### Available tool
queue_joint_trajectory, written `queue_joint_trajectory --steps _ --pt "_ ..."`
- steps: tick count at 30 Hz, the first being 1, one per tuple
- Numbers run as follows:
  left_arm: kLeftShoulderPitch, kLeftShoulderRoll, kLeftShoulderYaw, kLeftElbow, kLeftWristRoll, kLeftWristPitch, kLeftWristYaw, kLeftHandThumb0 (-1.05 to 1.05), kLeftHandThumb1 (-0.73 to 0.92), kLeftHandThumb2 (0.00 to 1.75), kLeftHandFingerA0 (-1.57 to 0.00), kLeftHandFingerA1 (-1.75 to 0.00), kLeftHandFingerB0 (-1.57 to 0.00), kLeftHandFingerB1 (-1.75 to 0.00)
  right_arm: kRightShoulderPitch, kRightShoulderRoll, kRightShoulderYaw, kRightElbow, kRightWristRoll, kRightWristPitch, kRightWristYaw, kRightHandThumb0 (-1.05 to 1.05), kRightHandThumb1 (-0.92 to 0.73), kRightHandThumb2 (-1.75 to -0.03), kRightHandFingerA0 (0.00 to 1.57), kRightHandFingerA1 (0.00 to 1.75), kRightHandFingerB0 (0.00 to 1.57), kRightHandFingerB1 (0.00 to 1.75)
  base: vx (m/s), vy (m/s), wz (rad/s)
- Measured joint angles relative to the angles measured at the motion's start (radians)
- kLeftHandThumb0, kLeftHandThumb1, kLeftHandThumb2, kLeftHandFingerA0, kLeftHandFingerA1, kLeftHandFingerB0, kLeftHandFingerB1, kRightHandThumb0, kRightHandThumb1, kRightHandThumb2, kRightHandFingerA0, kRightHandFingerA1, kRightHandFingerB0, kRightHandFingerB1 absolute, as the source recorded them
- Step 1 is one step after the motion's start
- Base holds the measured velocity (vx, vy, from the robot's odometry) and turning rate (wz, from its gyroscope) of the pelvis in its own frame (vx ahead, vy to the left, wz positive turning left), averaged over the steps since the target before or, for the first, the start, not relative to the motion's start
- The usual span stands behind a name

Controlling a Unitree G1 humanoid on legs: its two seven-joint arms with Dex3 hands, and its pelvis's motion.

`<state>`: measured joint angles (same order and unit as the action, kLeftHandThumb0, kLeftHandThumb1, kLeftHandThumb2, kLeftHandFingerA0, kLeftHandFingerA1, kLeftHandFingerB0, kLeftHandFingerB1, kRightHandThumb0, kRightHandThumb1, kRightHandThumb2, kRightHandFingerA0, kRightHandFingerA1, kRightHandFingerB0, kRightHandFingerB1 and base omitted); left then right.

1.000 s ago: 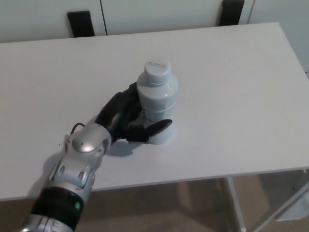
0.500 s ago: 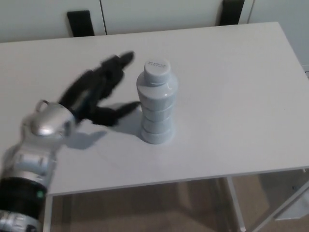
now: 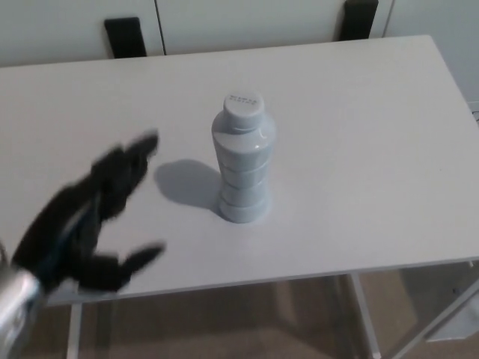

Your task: The robot picks up a bottle from a person using its left hand and walk towards the table in frontand put the bottle on the table.

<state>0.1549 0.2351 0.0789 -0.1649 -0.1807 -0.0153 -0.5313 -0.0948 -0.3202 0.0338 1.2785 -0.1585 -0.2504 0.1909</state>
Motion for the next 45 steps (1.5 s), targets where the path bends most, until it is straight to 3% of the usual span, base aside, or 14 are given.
queue_joint_trajectory --steps 6,11,12,14,17,18,20,21,37,38,39,43,44,45 --pt "0.296 0.007 0.065 -0.107 -0.075 -0.018 -0.091 -0.56 0.41 0.57 -0.75 -0.46 -0.61 -0.41 0.009 0.000 0.001 0.002 0.000 0.000 0.000 -0.65 -0.59 -0.93 0.40 0.53 0.31 0.47 0.00 0.000 0.00" --pt "0.484 0.034 0.104 -0.144 -0.124 -0.026 -0.178 -0.49 0.41 0.79 -0.62 -0.58 -0.46 -0.50 0.018 0.000 0.001 0.003 0.000 -0.001 0.000 -0.68 -0.60 -0.94 0.39 0.53 0.30 0.47 0.00 0.000 0.00" --pt "0.511 0.044 0.108 -0.145 -0.129 -0.029 -0.194 -0.45 0.40 0.79 -0.61 -0.59 -0.46 -0.50 0.021 0.000 0.002 0.004 0.000 -0.001 0.000 -0.63 -0.69 -0.63 0.42 0.39 0.40 0.36 0.00 0.000 0.00" --pt "0.571 0.073 0.111 -0.143 -0.141 -0.036 -0.234 -0.45 0.42 0.79 -0.62 -0.59 -0.48 -0.51 0.029 0.000 0.003 0.006 0.000 -0.001 0.000 -0.63 -0.69 -0.63 0.41 0.39 0.41 0.37 0.00 0.000 0.00" --pt "0.637 0.115 0.111 -0.131 -0.153 -0.052 -0.293 -0.51 0.51 0.57 -0.64 -0.44 -0.60 -0.41 0.043 0.000 0.006 0.009 0.000 0.000 0.000 -0.59 -0.73 -0.62 0.40 0.41 0.41 0.37 0.00 0.000 0.00" --pt "0.643 0.120 0.111 -0.126 -0.154 -0.055 -0.300 -0.48 0.44 0.84 -0.60 -0.59 -0.49 -0.53 0.043 0.000 0.006 0.010 0.000 0.000 0.000 -0.58 -0.72 -0.62 0.40 0.41 0.40 0.37 0.00 0.000 0.00" --pt "0.661 0.145 0.102 -0.083 -0.156 -0.077 -0.341 -0.46 0.46 0.87 -0.71 -0.64 -0.48 -0.53 0.038 0.001 0.010 0.016 -0.002 0.004 0.000 -0.67 -0.62 -0.95 0.37 0.54 0.30 0.48 0.00 0.000 0.00" --pt "0.658 0.158 0.093 -0.039 -0.156 -0.091 -0.358 -0.49 0.54 0.59 -0.72 -0.48 -0.57 -0.40 0.034 0.001 0.013 0.020 -0.004 0.008 -0.001 -0.66 -0.62 -0.95 0.38 0.54 0.31 0.48 0.00 0.000 0.00" --pt "0.260 0.074 0.028 0.554 -0.038 -0.111 -0.162 -0.31 0.64 0.65 -0.22 -0.43 -0.23 -0.39 0.009 0.004 0.037 0.044 -0.021 0.031 -0.009 -0.67 -0.60 -0.96 0.40 0.55 0.32 0.48 0.00 0.000 0.00" --pt "0.233 0.072 0.029 0.592 -0.032 -0.111 -0.143 -0.56 0.47 0.81 -0.25 -0.47 -0.31 -0.48 0.009 0.006 0.038 0.044 -0.022 0.031 -0.009 -0.61 -0.70 -0.64 0.41 0.41 0.40 0.37 0.00 0.000 0.00" --pt "0.212 0.073 0.028 0.622 -0.027 -0.111 -0.129 -0.54 0.64 0.60 -0.31 -0.35 -0.33 -0.34 0.009 0.008 0.038 0.045 -0.022 0.031 -0.009 -0.68 -0.61 -0.94 0.37 0.54 0.31 0.48 0.00 0.000 0.00" --pt "0.112 0.080 0.008 0.792 0.009 -0.111 -0.053 -0.68 0.70 0.61 -0.24 -0.36 -0.22 -0.32 0.008 0.013 0.037 0.045 -0.024 0.032 -0.009 -0.68 -0.60 -0.93 0.35 0.54 0.29 0.48 0.00 0.000 0.00" --pt "0.089 0.084 0.003 0.841 0.019 -0.111 -0.034 -0.71 0.72 0.62 -0.20 -0.33 -0.20 -0.30 0.008 0.013 0.035 0.045 -0.023 0.032 -0.009 -0.62 -0.70 -0.62 0.38 0.42 0.39 0.37 0.00 0.000 0.00" --pt "0.068 0.088 -0.003 0.882 0.027 -0.112 -0.018 -0.73 0.73 0.62 -0.22 -0.32 -0.22 -0.30 0.006 0.013 0.033 0.045 -0.023 0.032 -0.009 -0.67 -0.60 -0.95 0.38 0.56 0.28 0.47 0.00 0.000 0.00"
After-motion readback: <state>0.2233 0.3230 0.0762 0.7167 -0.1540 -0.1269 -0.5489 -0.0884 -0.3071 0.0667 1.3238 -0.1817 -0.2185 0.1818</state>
